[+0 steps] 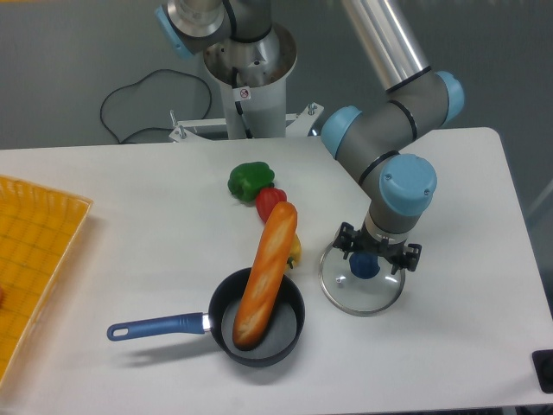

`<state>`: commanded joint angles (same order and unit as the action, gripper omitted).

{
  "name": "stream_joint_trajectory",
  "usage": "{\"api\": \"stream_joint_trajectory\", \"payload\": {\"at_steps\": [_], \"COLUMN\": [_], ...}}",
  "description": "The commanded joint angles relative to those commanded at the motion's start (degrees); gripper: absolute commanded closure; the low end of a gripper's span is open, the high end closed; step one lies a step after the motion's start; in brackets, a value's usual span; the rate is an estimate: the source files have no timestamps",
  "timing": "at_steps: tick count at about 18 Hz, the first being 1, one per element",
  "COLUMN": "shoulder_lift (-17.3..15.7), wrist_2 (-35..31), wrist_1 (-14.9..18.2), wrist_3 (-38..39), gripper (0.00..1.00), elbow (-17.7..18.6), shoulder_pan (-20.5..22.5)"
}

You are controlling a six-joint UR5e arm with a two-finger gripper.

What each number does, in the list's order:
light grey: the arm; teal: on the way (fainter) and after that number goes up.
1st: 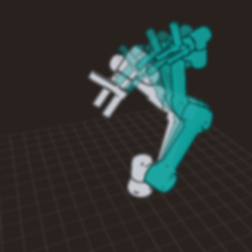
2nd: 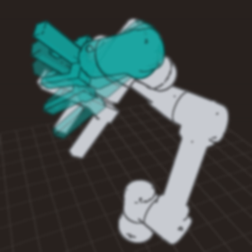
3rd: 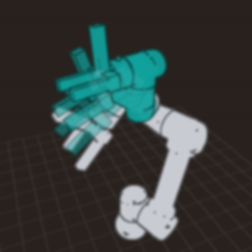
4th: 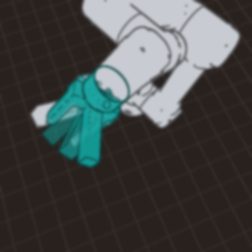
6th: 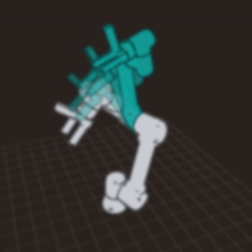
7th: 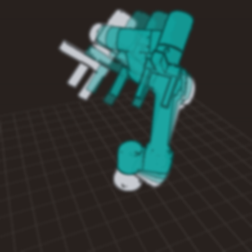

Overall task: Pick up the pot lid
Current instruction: 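Lower the gripper down around the blue knob of the lid, then close the gripper on the blue knob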

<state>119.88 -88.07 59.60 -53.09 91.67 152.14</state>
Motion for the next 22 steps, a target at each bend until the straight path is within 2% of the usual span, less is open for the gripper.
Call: {"api": "stream_joint_trajectory", "payload": {"at_steps": [5,9,19,22], "shoulder_lift": [0.3,0.4,0.7,0.7], "wrist_2": [0.0,0.0,-0.1,-0.1], "wrist_1": [-0.5,-0.6,-0.8,-1.1], "wrist_3": [0.0,0.0,0.0,0.0], "gripper": [0.01,0.08,0.09,0.21], "elbow": [0.1,0.4,0.7,0.7], "shoulder_pan": [-0.1,-0.1,-0.2,-0.2]}}
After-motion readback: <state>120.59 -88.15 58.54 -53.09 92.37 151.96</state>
